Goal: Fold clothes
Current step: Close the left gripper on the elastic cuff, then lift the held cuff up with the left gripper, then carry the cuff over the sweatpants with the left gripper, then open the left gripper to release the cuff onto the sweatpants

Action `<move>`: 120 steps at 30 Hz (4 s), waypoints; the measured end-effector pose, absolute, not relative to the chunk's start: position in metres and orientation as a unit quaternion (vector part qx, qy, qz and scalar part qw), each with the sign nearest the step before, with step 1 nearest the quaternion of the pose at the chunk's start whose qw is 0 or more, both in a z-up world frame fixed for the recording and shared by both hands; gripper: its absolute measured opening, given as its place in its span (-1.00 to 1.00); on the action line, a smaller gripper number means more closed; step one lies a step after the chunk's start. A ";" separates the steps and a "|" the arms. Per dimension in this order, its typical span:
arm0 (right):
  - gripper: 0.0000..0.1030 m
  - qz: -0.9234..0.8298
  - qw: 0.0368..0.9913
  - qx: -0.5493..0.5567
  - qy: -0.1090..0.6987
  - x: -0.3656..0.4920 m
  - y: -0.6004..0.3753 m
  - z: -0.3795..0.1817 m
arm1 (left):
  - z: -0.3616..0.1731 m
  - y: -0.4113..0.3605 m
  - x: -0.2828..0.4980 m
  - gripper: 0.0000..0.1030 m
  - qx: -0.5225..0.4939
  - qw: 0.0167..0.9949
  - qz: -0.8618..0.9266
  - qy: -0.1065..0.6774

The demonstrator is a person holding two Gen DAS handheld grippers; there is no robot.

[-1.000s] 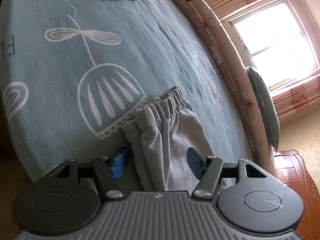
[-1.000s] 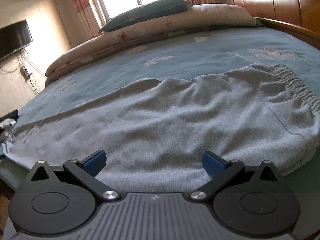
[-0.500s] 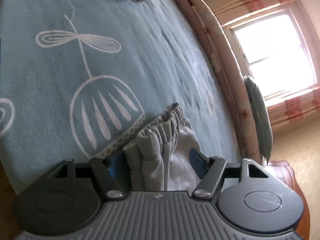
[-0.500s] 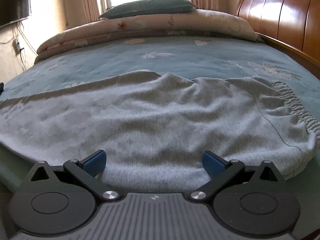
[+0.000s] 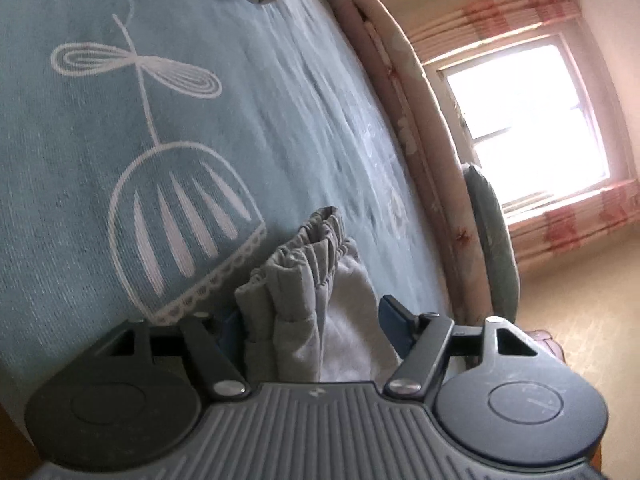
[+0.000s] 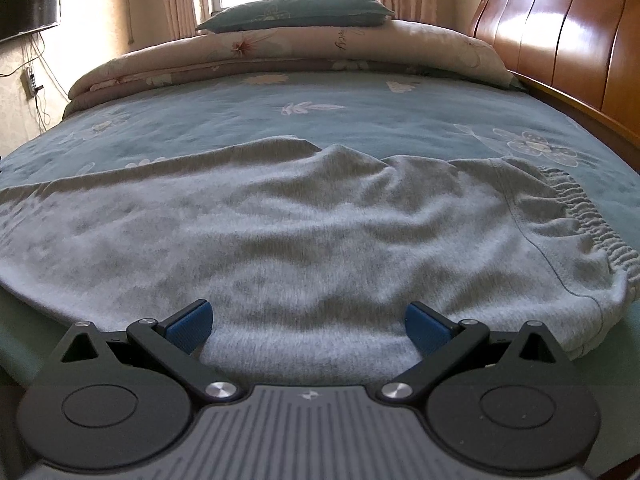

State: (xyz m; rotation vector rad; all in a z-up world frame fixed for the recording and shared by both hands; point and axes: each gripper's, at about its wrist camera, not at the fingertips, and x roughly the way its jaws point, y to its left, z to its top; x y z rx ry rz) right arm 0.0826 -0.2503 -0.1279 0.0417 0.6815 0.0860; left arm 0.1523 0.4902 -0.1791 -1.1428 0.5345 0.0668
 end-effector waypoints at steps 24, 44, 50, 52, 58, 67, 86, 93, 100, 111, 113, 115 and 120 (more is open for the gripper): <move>1.00 0.041 0.943 0.018 0.331 0.083 -0.249 -0.128 | -0.140 0.451 0.168 -0.67 -0.363 0.851 0.128 0.358; 1.00 0.075 0.945 0.075 0.311 0.073 -0.264 -0.124 | -0.014 0.315 0.204 -0.73 -0.162 0.914 0.083 0.363; 1.00 0.084 0.944 0.090 0.307 0.072 -0.267 -0.123 | 0.005 0.279 0.207 -0.73 -0.158 0.920 0.037 0.356; 1.00 0.085 0.943 0.094 0.306 0.071 -0.267 -0.123 | 0.009 0.268 0.208 -0.74 -0.158 0.921 0.024 0.356; 1.00 0.088 0.943 0.105 0.305 0.070 -0.269 -0.122 | 0.016 0.239 0.210 -0.74 -0.162 0.919 -0.014 0.358; 1.00 0.090 0.943 0.105 0.304 0.071 -0.269 -0.123 | 0.013 0.191 0.211 -0.74 -0.145 0.917 -0.059 0.366; 1.00 0.090 0.944 0.097 0.303 0.070 -0.267 -0.123 | -0.058 0.078 0.195 -0.73 0.031 0.906 -0.111 0.408; 1.00 0.088 0.944 0.093 0.304 0.070 -0.266 -0.124 | -0.088 0.043 0.176 -0.72 0.166 0.901 -0.112 0.384; 1.00 0.086 0.944 0.088 0.305 0.070 -0.264 -0.124 | -0.110 0.024 0.169 -0.57 0.245 0.888 -0.118 0.370; 1.00 0.085 0.945 0.085 0.305 0.070 -0.263 -0.124 | -0.041 0.072 0.136 -0.45 0.234 0.903 -0.158 0.324; 1.00 0.085 0.945 0.084 0.305 0.070 -0.263 -0.124 | -0.023 0.091 0.136 -0.44 0.242 0.911 -0.134 0.305; 1.00 0.086 0.945 0.084 0.305 0.070 -0.263 -0.124 | -0.010 0.110 0.139 -0.40 0.245 0.918 -0.108 0.292; 1.00 0.086 0.945 0.083 0.305 0.069 -0.263 -0.124 | -0.026 0.137 0.156 -0.39 0.216 0.916 -0.082 0.328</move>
